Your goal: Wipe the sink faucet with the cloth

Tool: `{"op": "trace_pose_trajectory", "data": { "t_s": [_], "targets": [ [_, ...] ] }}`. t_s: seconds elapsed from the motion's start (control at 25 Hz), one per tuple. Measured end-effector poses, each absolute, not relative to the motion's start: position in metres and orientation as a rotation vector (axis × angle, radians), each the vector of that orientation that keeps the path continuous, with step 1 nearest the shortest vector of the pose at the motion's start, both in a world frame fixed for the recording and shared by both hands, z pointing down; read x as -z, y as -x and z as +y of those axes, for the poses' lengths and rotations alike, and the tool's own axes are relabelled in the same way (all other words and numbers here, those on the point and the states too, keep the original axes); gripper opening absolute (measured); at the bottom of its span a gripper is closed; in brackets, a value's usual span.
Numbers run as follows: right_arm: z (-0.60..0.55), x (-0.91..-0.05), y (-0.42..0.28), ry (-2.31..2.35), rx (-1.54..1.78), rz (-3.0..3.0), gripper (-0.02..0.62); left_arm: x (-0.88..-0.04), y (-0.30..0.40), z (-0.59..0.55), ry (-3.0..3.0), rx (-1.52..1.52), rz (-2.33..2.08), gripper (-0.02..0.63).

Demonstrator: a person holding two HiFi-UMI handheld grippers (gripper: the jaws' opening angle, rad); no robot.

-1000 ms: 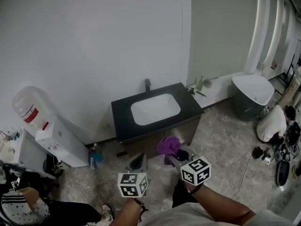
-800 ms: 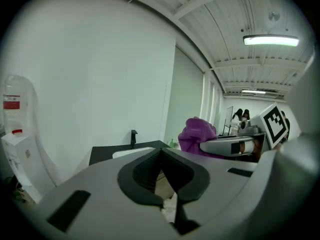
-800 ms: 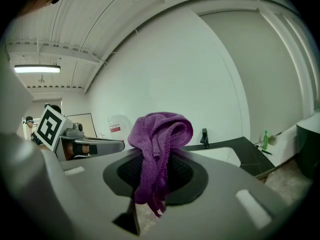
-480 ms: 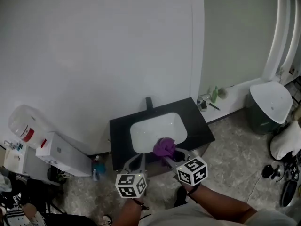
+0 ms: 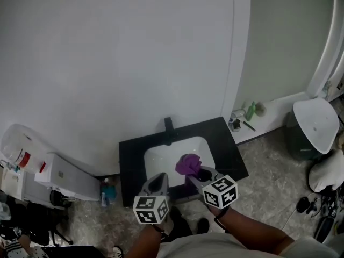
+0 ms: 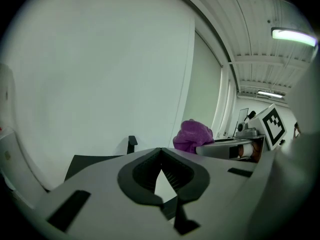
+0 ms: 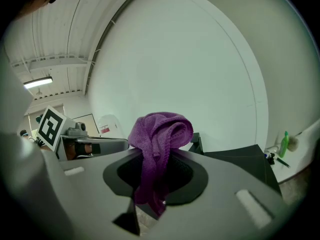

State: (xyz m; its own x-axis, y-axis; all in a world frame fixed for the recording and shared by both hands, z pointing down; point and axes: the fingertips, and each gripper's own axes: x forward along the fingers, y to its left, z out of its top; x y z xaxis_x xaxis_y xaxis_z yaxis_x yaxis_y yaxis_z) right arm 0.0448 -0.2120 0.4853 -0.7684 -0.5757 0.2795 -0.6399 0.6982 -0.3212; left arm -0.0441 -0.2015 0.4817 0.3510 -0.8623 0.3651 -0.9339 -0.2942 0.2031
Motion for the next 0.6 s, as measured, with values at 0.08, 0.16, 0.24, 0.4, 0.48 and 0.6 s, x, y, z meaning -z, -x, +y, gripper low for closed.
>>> {"op": "trace_pose_trajectory", "data": {
  "t_s": [0.08, 0.16, 0.24, 0.4, 0.48, 0.6],
  "targets": [
    [-0.231, -0.487, -0.041, -0.989, -0.604, -2.729, 0.092, -0.486, 0.047, -0.224, -2.233, -0.244, -1.557, 0.008],
    [-0.256, -0.486, -0.036, -0.999, -0.597, -2.718, 0.092, -0.486, 0.053, -0.251, -2.233, -0.227, -1.545, 0.008],
    [-0.280, -0.487, -0.029, -1.012, -0.597, -2.707, 0.092, -0.486, 0.060, -0.275, -2.246, -0.232, -1.532, 0.008],
    [-0.319, -0.499, -0.004, -1.020, -0.630, -2.677, 0.092, -0.489, 0.082, -0.313, -2.305, -0.283, -1.502, 0.008],
    [-0.333, -0.508, 0.006, -1.027, -0.613, -2.648, 0.092, -0.494, 0.093, -0.329, -2.311, -0.266, -1.457, 0.006],
    [-0.362, -0.523, 0.015, -1.051, -0.636, -2.603, 0.092, -0.515, 0.108, -0.351, -2.270, -0.239, -1.398, 0.006]
  ]
}}
